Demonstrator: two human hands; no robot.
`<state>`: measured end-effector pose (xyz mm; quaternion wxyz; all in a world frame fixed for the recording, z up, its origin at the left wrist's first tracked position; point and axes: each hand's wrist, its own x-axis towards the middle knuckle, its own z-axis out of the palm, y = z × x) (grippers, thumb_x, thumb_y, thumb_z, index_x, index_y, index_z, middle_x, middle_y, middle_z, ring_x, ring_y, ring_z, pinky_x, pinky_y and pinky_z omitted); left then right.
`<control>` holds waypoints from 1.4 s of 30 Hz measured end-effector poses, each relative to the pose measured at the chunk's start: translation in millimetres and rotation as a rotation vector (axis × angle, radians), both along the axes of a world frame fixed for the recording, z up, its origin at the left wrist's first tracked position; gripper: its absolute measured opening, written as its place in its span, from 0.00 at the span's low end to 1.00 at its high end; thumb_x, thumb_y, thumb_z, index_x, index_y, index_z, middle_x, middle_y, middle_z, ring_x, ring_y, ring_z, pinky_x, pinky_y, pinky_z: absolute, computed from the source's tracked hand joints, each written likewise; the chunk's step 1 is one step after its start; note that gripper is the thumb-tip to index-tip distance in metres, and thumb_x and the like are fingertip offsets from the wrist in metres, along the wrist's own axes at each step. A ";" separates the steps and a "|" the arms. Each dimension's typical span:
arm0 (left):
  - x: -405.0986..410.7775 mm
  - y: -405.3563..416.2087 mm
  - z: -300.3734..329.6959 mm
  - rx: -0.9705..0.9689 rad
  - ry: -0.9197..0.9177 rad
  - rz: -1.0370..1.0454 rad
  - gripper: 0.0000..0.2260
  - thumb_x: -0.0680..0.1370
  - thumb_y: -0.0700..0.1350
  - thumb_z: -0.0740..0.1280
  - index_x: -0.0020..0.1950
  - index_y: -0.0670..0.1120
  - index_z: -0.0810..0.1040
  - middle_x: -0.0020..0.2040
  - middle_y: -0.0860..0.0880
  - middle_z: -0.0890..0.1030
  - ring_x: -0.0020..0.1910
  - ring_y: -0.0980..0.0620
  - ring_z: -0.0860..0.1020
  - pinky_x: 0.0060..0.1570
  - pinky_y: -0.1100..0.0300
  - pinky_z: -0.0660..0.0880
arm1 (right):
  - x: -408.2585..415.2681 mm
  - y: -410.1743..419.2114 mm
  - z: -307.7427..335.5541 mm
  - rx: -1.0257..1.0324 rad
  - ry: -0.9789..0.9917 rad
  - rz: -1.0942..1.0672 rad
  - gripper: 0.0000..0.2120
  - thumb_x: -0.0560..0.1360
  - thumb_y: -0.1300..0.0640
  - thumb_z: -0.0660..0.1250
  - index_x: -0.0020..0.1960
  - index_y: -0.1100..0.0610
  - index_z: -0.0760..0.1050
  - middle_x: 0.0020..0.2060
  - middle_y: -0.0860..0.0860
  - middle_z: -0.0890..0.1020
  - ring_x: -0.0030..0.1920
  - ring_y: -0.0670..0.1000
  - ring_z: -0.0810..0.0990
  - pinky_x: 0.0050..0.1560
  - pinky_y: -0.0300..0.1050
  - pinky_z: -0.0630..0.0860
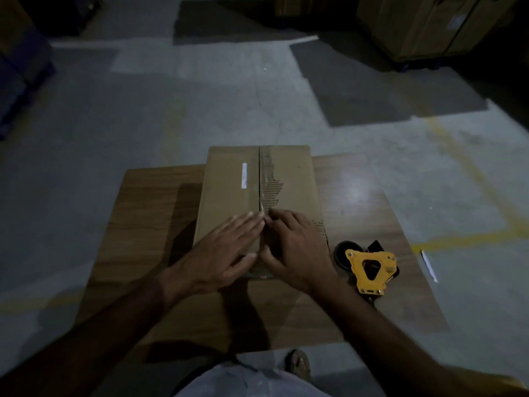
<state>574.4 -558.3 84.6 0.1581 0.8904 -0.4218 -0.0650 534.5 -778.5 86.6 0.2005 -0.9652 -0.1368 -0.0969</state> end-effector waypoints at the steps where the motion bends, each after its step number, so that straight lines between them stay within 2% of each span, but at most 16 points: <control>1: 3.3 2.2 0.0 -0.018 0.012 -0.031 0.29 0.86 0.55 0.52 0.85 0.46 0.52 0.85 0.51 0.51 0.84 0.55 0.48 0.82 0.49 0.51 | -2.1 11.8 -0.3 0.026 0.003 -0.050 0.31 0.76 0.40 0.64 0.71 0.59 0.76 0.72 0.57 0.75 0.71 0.57 0.72 0.71 0.53 0.69; 5: 28.3 14.0 -2.4 0.034 -0.020 -0.111 0.29 0.83 0.50 0.54 0.85 0.50 0.54 0.85 0.53 0.53 0.83 0.55 0.50 0.82 0.51 0.52 | -12.1 34.8 -13.2 0.020 0.080 -0.087 0.41 0.81 0.32 0.52 0.83 0.61 0.58 0.83 0.58 0.57 0.84 0.54 0.52 0.82 0.55 0.52; 7: 50.2 20.3 -0.6 0.055 -0.024 -0.101 0.27 0.84 0.52 0.52 0.85 0.55 0.54 0.85 0.56 0.53 0.83 0.57 0.49 0.81 0.50 0.52 | -13.5 23.7 -20.0 -0.053 0.055 -0.031 0.40 0.83 0.34 0.53 0.84 0.60 0.54 0.84 0.56 0.53 0.84 0.52 0.48 0.83 0.54 0.50; 11: 96.6 12.2 5.7 0.140 -0.074 0.017 0.27 0.86 0.63 0.43 0.84 0.58 0.50 0.84 0.56 0.52 0.83 0.55 0.50 0.79 0.45 0.60 | -16.2 3.6 -30.4 0.004 -0.017 0.063 0.31 0.83 0.44 0.60 0.83 0.54 0.60 0.83 0.49 0.60 0.83 0.49 0.55 0.80 0.55 0.60; 15: 99.9 -5.8 -0.9 0.159 -0.091 -0.247 0.29 0.86 0.64 0.46 0.85 0.54 0.50 0.85 0.55 0.48 0.83 0.57 0.46 0.81 0.50 0.52 | -9.2 -10.1 -33.9 0.071 -0.078 0.123 0.31 0.78 0.51 0.69 0.80 0.51 0.67 0.80 0.45 0.66 0.80 0.47 0.62 0.75 0.56 0.66; 19: 128.5 -3.0 11.2 0.206 -0.091 -0.048 0.36 0.82 0.71 0.46 0.85 0.55 0.44 0.85 0.55 0.44 0.83 0.54 0.43 0.82 0.49 0.49 | -6.7 -9.0 -31.1 0.238 -0.162 0.097 0.21 0.73 0.56 0.72 0.66 0.53 0.81 0.72 0.43 0.77 0.75 0.47 0.70 0.68 0.57 0.71; 21: 135.2 -6.7 14.8 0.238 -0.082 -0.059 0.40 0.80 0.74 0.45 0.85 0.53 0.44 0.85 0.53 0.43 0.83 0.52 0.42 0.82 0.49 0.49 | -8.3 8.8 -25.2 0.300 -0.232 -0.050 0.13 0.75 0.51 0.73 0.59 0.51 0.83 0.64 0.42 0.81 0.70 0.43 0.74 0.64 0.59 0.72; 22: 135.1 -7.4 13.6 0.230 -0.084 -0.098 0.41 0.80 0.74 0.47 0.85 0.51 0.44 0.85 0.52 0.43 0.83 0.52 0.42 0.82 0.50 0.48 | -7.6 25.8 -21.5 0.288 -0.233 -0.167 0.15 0.75 0.44 0.72 0.58 0.50 0.81 0.62 0.43 0.80 0.68 0.44 0.75 0.64 0.60 0.72; 23: 133.8 -7.2 11.1 0.215 -0.100 -0.148 0.41 0.81 0.73 0.48 0.86 0.49 0.44 0.85 0.51 0.43 0.83 0.53 0.42 0.82 0.52 0.47 | -5.1 46.8 -18.5 0.251 -0.198 -0.290 0.23 0.74 0.34 0.70 0.60 0.50 0.79 0.62 0.45 0.78 0.68 0.47 0.74 0.68 0.61 0.70; 25: 137.1 -4.4 5.5 0.184 -0.144 -0.203 0.40 0.82 0.71 0.52 0.86 0.48 0.45 0.85 0.51 0.43 0.83 0.55 0.41 0.81 0.57 0.41 | 1.4 90.3 -15.0 0.181 -0.035 -0.451 0.50 0.67 0.17 0.60 0.73 0.55 0.71 0.72 0.52 0.71 0.76 0.56 0.67 0.78 0.62 0.56; 27: 147.5 -4.3 4.1 0.182 -0.155 -0.171 0.43 0.80 0.73 0.53 0.86 0.49 0.45 0.85 0.53 0.43 0.82 0.57 0.40 0.78 0.61 0.34 | 10.1 112.7 -16.3 0.128 0.113 -0.505 0.68 0.61 0.11 0.53 0.80 0.64 0.61 0.80 0.60 0.62 0.82 0.60 0.56 0.81 0.61 0.47; 29: 162.8 -9.2 5.6 0.208 -0.153 -0.151 0.47 0.76 0.78 0.51 0.86 0.50 0.45 0.85 0.53 0.43 0.82 0.56 0.41 0.80 0.57 0.37 | 14.6 114.9 -18.8 0.087 0.130 -0.527 0.71 0.60 0.10 0.54 0.81 0.66 0.59 0.82 0.61 0.58 0.83 0.59 0.53 0.81 0.62 0.48; 32: 189.4 -16.1 4.9 0.178 -0.119 -0.052 0.47 0.75 0.80 0.48 0.86 0.53 0.47 0.85 0.55 0.45 0.83 0.56 0.45 0.82 0.49 0.48 | 14.4 108.2 -24.8 0.069 0.044 -0.516 0.69 0.60 0.12 0.57 0.81 0.63 0.59 0.83 0.58 0.58 0.84 0.56 0.51 0.82 0.61 0.49; 36: 217.5 -26.2 6.2 0.126 -0.105 0.076 0.44 0.72 0.82 0.43 0.83 0.60 0.55 0.84 0.52 0.56 0.83 0.48 0.55 0.80 0.44 0.53 | 10.4 89.2 -28.6 0.117 -0.039 -0.415 0.60 0.63 0.16 0.63 0.79 0.59 0.66 0.81 0.51 0.64 0.82 0.51 0.58 0.80 0.58 0.57; 39: 226.2 -31.7 8.7 0.096 -0.098 0.194 0.43 0.69 0.83 0.46 0.78 0.62 0.64 0.76 0.49 0.70 0.75 0.46 0.67 0.74 0.45 0.61 | 11.6 59.0 -24.6 0.148 -0.076 -0.320 0.47 0.70 0.22 0.66 0.75 0.55 0.71 0.78 0.47 0.68 0.80 0.48 0.63 0.77 0.57 0.63; 42: 210.6 -25.6 7.1 0.081 -0.091 0.352 0.35 0.74 0.78 0.52 0.74 0.59 0.67 0.68 0.43 0.72 0.67 0.39 0.72 0.68 0.43 0.65 | 23.2 17.0 -12.2 0.157 -0.022 -0.209 0.32 0.77 0.33 0.67 0.73 0.52 0.75 0.76 0.45 0.71 0.77 0.45 0.67 0.75 0.61 0.65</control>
